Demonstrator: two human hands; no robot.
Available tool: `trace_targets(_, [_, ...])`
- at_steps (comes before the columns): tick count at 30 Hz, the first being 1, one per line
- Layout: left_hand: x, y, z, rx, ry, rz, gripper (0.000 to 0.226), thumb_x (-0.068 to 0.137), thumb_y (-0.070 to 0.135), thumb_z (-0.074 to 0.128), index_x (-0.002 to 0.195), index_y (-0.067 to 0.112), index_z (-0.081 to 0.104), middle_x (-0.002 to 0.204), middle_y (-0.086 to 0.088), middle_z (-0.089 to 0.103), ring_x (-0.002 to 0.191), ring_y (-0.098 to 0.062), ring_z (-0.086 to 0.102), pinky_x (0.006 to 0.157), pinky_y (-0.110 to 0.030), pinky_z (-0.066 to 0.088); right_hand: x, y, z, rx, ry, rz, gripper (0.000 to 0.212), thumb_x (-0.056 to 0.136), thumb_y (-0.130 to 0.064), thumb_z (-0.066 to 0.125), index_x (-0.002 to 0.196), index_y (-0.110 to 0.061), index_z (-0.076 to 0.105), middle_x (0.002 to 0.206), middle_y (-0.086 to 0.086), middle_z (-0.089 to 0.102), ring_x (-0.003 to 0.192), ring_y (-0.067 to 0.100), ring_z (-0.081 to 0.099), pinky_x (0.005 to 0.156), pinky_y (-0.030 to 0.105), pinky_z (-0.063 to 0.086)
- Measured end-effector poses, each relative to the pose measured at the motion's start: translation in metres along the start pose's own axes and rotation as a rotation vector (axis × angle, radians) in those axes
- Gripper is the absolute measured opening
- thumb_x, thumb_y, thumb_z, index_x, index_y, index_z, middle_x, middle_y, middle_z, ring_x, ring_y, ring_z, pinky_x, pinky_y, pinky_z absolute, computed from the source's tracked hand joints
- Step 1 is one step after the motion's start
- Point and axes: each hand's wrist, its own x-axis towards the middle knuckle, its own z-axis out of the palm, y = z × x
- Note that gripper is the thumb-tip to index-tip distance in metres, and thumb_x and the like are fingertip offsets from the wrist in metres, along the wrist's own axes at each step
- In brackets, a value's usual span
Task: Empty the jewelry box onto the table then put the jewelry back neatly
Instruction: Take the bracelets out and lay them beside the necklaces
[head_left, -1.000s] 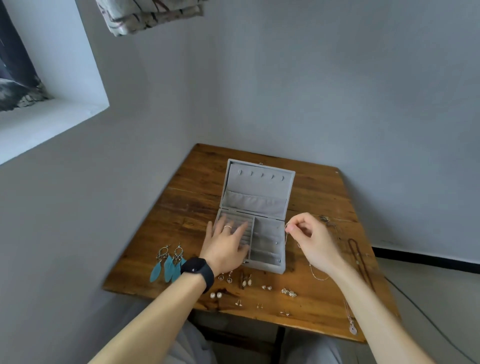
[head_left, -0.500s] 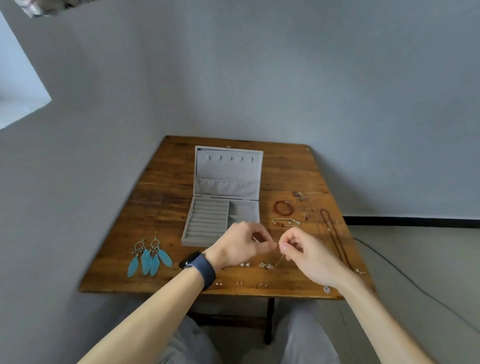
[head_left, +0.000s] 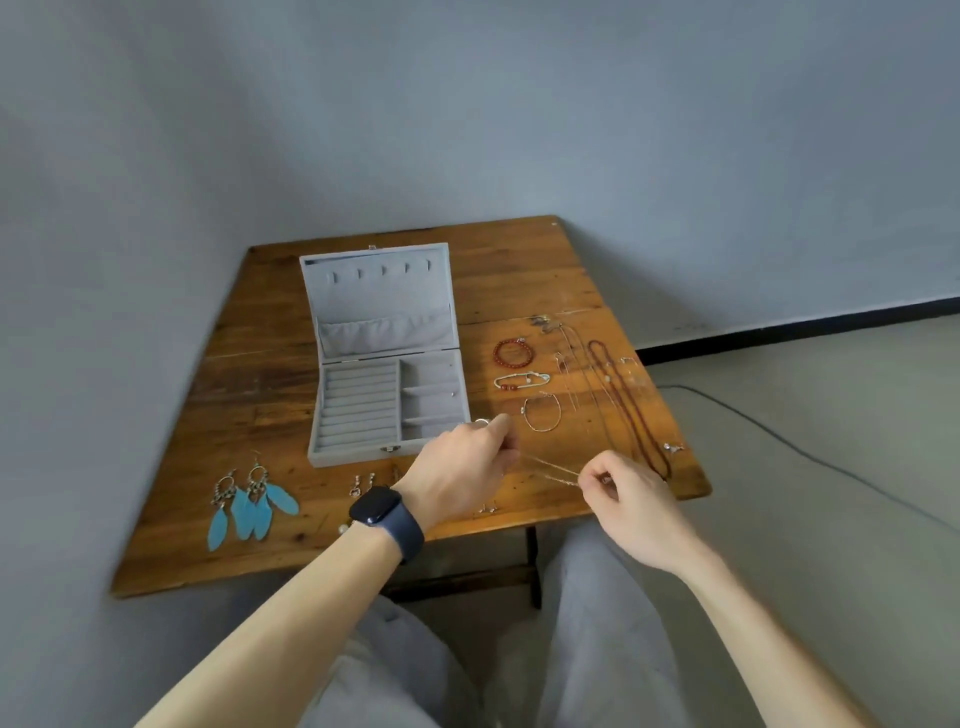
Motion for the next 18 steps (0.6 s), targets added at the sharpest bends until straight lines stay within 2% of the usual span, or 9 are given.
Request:
trace_targets(3, [0.005, 0.006, 0.01, 0.009, 0.016, -0.076, 0.005, 0.101, 0.033, 0.05, 0.101, 0.029, 0.054, 0.097, 0.006, 0.065, 0.084, -0.019, 0.06, 0.07, -0.034, 0.051, 0.0, 0.005, 0.009, 0.114, 0.154, 0.063, 0.007, 0.098, -0.021, 0.057, 0.096, -0.021, 0.063, 0.093, -0.014, 0.065, 0.086, 0.002, 0.06, 0.065, 0.003, 0.042])
trace_targets(7, [0.019, 0.009, 0.017, 0.075, 0.047, -0.145, 0.01, 0.098, 0.036, 0.057, 0.101, 0.029, 0.063, 0.094, 0.006, 0.067, 0.085, -0.018, 0.062, 0.069, -0.029, 0.05, 0.015, 0.008, 0.008, 0.04, 0.315, 0.084, 0.008, 0.092, -0.027, 0.064, 0.087, -0.028, 0.071, 0.082, -0.017, 0.067, 0.078, -0.001, 0.06, 0.057, 0.009, 0.037])
trace_targets(9, [0.026, 0.012, 0.02, 0.12, 0.061, -0.165, 0.008, 0.097, 0.036, 0.06, 0.099, 0.03, 0.065, 0.093, 0.005, 0.068, 0.086, -0.019, 0.064, 0.074, -0.031, 0.049, 0.026, 0.01, 0.006, -0.022, 0.334, 0.108, 0.009, 0.09, -0.03, 0.066, 0.085, -0.028, 0.073, 0.079, -0.016, 0.068, 0.073, 0.002, 0.059, 0.054, 0.013, 0.037])
trace_targets(12, [0.036, 0.014, 0.023, 0.185, 0.065, -0.196, 0.003, 0.094, 0.03, 0.063, 0.095, 0.031, 0.066, 0.09, 0.004, 0.069, 0.091, -0.021, 0.063, 0.084, -0.035, 0.043, 0.041, 0.016, 0.008, -0.222, 0.305, 0.101, 0.012, 0.087, -0.036, 0.067, 0.088, -0.029, 0.075, 0.083, -0.013, 0.07, 0.081, 0.013, 0.056, 0.059, 0.023, 0.04])
trace_targets(15, [0.044, 0.014, 0.025, 0.266, 0.052, -0.2, 0.008, 0.093, 0.029, 0.063, 0.098, 0.029, 0.07, 0.093, 0.002, 0.069, 0.096, -0.023, 0.06, 0.089, -0.036, 0.04, 0.05, 0.018, 0.01, -0.375, 0.268, 0.057, 0.013, 0.087, -0.038, 0.066, 0.09, -0.029, 0.075, 0.085, -0.009, 0.068, 0.084, 0.015, 0.047, 0.064, 0.024, 0.038])
trace_targets(18, [0.049, 0.014, 0.028, 0.345, 0.034, -0.191, 0.014, 0.094, 0.029, 0.06, 0.103, 0.028, 0.071, 0.097, -0.001, 0.07, 0.101, -0.025, 0.059, 0.092, -0.037, 0.039, 0.056, 0.019, 0.01, -0.435, 0.249, 0.017, 0.015, 0.088, -0.037, 0.064, 0.091, -0.028, 0.075, 0.087, -0.008, 0.066, 0.09, 0.018, 0.049, 0.064, 0.025, 0.04])
